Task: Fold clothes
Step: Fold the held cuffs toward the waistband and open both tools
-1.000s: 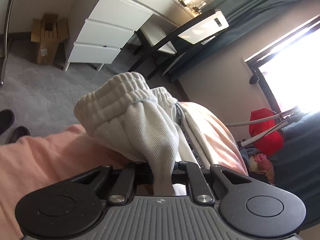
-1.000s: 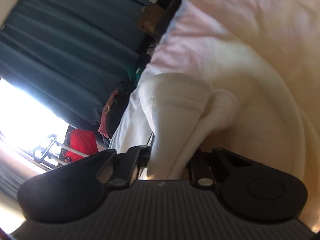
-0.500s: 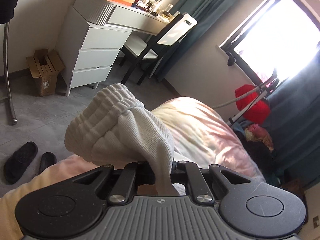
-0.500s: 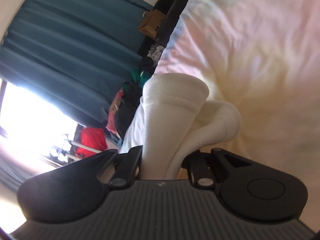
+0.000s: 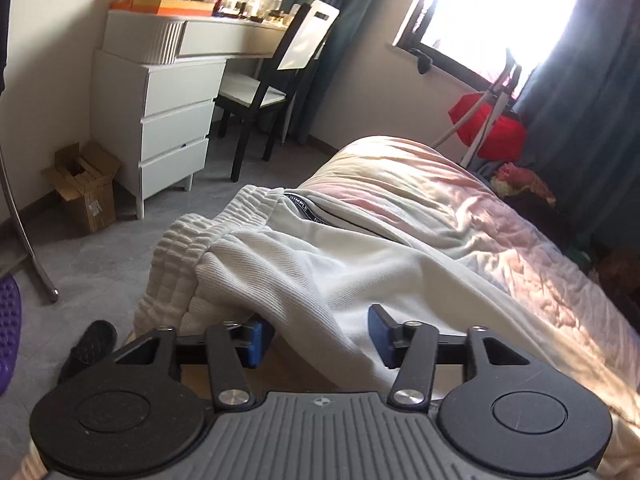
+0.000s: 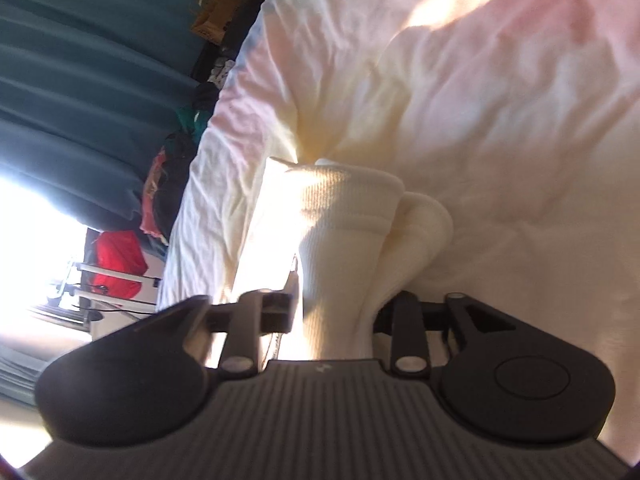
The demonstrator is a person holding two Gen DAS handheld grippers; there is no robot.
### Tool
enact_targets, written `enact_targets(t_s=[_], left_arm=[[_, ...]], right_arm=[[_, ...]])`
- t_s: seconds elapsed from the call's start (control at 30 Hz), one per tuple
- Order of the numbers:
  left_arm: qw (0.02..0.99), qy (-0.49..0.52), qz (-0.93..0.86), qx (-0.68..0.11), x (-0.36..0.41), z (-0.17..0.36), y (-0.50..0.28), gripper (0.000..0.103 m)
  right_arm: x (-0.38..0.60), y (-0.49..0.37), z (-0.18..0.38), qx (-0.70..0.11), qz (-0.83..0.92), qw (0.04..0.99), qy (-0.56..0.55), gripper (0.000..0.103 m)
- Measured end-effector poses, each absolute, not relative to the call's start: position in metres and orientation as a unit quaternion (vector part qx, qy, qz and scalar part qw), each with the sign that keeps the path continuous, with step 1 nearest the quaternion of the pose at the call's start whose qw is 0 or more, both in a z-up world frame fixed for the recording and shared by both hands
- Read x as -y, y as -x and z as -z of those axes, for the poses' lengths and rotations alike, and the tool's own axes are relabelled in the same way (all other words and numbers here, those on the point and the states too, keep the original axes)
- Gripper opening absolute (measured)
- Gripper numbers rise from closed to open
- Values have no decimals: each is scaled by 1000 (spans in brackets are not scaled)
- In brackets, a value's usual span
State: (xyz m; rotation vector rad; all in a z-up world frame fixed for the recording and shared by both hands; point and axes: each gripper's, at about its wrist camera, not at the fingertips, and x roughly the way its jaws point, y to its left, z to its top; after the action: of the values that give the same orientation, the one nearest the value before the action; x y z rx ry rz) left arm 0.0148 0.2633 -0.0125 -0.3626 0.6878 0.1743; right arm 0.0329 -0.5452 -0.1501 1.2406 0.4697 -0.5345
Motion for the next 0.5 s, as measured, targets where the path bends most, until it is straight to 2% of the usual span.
enact_targets(t_s=[0.03,0.07,0.2,0.37,0.5], left_arm=[[926,154,-79,-335,-258,8,-10,64],[930,135,-74,-333,-253,3,-5,69],[950,81,-25,-300,-222,-18,11,81],[952,52,63,-295,-156,-28,-7,83],[938,33,136,-316,-83,-10,-39,84]], right_arm=[[544,-28,147,-209,252,757,-566,71],[542,-23,144,-203,259,759,-563,73],[536,-5,134,-171,258,771,-557,73],[536,-6,129,-149,215,780,-568,73],[534,-9,118,-136,208,799,-547,73]])
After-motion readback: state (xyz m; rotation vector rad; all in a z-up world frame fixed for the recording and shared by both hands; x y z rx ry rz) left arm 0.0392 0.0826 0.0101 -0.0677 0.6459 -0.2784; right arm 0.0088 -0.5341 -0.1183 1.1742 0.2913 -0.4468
